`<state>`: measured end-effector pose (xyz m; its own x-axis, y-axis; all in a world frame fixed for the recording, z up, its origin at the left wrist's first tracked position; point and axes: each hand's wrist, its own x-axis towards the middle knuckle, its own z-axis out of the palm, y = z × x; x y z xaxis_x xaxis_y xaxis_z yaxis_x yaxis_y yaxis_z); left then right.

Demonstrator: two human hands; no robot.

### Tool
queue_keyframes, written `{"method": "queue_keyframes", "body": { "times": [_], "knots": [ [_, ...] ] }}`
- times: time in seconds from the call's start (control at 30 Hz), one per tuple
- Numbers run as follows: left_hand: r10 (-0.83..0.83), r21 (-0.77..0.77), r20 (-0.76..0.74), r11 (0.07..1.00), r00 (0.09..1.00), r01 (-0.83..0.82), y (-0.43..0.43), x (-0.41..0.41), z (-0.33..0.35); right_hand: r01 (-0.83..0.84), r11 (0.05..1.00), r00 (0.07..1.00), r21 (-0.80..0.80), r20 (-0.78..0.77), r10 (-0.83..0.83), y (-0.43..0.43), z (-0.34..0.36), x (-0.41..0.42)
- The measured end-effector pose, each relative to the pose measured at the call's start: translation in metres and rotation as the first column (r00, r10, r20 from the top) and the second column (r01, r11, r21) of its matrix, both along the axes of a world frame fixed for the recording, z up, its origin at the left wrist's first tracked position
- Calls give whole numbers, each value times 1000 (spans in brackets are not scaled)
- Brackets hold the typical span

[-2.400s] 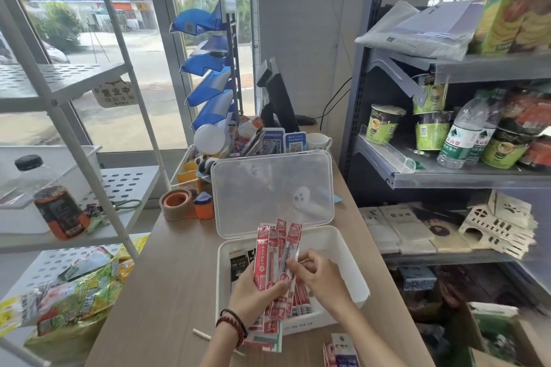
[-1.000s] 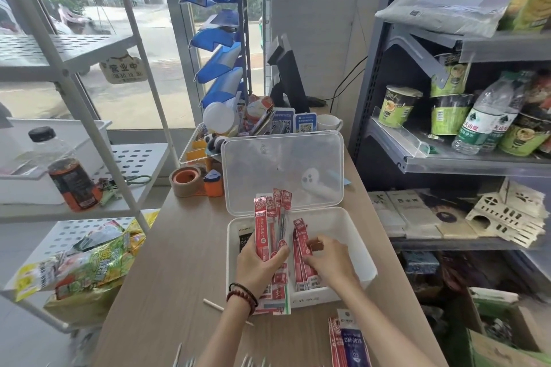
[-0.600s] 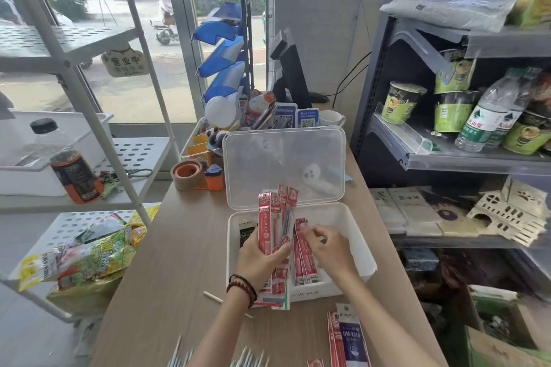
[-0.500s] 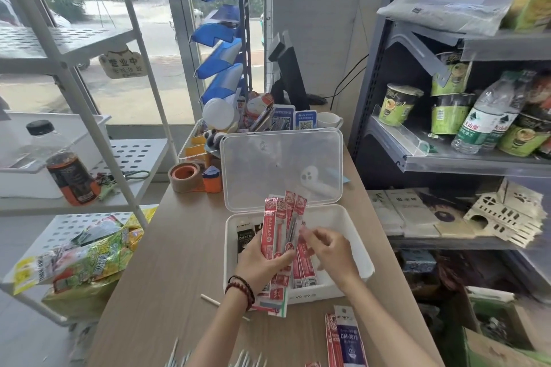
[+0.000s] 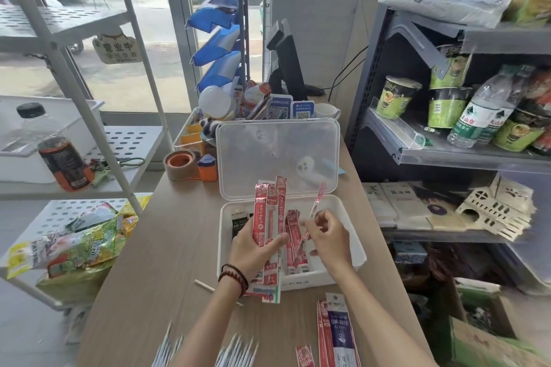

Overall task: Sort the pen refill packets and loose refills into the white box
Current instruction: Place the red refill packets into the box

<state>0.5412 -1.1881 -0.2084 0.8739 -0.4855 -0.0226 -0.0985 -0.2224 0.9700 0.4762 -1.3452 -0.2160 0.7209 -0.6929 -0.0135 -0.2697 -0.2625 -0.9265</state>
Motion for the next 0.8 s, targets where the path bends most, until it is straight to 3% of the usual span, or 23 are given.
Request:
{"method": "queue_keyframes", "body": {
  "times": [0.3, 0.8],
  "knots": [
    [40, -5, 51, 999, 998, -40, 0, 0, 1, -111, 986, 975, -121, -204, 84, -1, -5, 2],
    [87, -29, 77, 996, 993, -85, 0, 0, 1, -236, 964, 885, -122, -437, 161, -3, -16, 7]
  ]
}}
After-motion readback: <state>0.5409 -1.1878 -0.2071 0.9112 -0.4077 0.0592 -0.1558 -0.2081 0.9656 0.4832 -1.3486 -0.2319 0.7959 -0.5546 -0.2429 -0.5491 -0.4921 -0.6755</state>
